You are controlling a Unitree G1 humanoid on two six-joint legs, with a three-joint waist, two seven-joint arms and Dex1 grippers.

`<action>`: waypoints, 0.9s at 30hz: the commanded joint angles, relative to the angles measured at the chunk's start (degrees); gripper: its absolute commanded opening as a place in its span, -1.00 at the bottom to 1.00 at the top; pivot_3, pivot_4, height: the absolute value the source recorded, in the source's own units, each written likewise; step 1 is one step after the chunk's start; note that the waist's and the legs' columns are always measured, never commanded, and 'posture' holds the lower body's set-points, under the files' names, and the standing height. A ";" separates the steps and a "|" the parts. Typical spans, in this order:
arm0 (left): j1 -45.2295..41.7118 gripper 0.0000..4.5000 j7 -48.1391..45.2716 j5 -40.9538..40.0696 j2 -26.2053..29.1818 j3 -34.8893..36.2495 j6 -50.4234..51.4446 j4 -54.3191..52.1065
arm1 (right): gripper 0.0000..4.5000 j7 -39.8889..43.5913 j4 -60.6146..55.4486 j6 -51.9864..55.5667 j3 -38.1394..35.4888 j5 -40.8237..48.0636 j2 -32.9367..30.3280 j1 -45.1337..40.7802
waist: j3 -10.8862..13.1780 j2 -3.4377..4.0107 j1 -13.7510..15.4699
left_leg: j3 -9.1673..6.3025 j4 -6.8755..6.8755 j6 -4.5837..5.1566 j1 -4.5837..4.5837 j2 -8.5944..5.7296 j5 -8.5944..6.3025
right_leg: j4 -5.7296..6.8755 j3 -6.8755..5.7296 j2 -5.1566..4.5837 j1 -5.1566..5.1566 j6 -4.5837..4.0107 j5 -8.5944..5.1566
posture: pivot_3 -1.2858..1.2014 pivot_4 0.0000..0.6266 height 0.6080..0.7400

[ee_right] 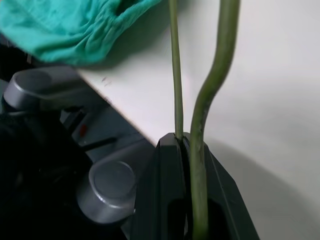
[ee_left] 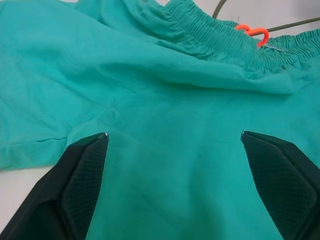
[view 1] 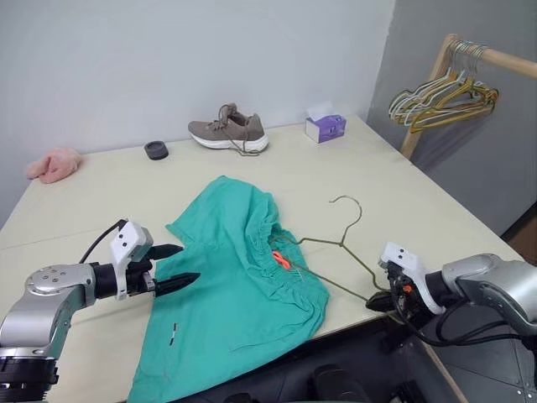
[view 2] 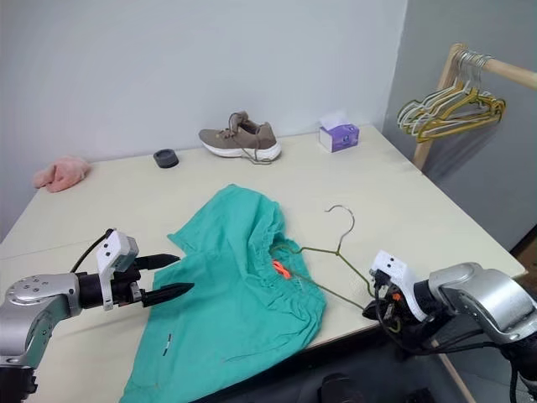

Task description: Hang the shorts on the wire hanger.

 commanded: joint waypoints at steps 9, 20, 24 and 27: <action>0.48 0.99 1.31 0.25 -0.26 0.98 -1.66 -2.55 | -1.00 -1.34 13.24 17.38 -1.63 5.08 11.93 -12.48 | 0.00 0.00 0.11 | -0.05 -0.03 0.00 -0.03 0.00 0.00 | 0.00 0.00 0.00 -0.03 -0.01 0.00 | -0.17 -1.00 1.00; 1.39 0.99 3.84 0.36 -1.45 1.67 -2.06 -3.50 | -1.00 -16.43 17.98 25.52 -16.96 9.32 28.02 -17.66 | 0.00 0.03 0.49 | -0.07 -0.01 0.00 -0.07 -0.03 0.00 | 0.06 0.03 0.00 -0.09 -0.03 0.02 | -0.16 -1.00 1.00; -0.47 0.99 6.55 0.46 -2.95 2.38 -2.56 -1.79 | -1.00 -16.70 9.31 21.25 -14.67 7.93 25.14 -16.67 | -0.03 0.07 0.84 | -0.10 -0.01 0.01 -0.33 -0.05 -0.01 | 0.07 0.02 0.00 -0.32 -0.03 0.02 | -0.16 -1.00 1.00; -2.73 0.99 8.88 0.84 -4.32 2.71 -3.22 -0.63 | -1.00 -16.48 4.04 12.34 -9.12 3.67 21.41 -15.63 | -0.09 0.04 0.95 | -0.12 0.08 0.00 -0.81 -0.05 0.00 | 0.14 0.00 0.00 -0.78 -0.08 0.14 | -0.17 -1.00 1.00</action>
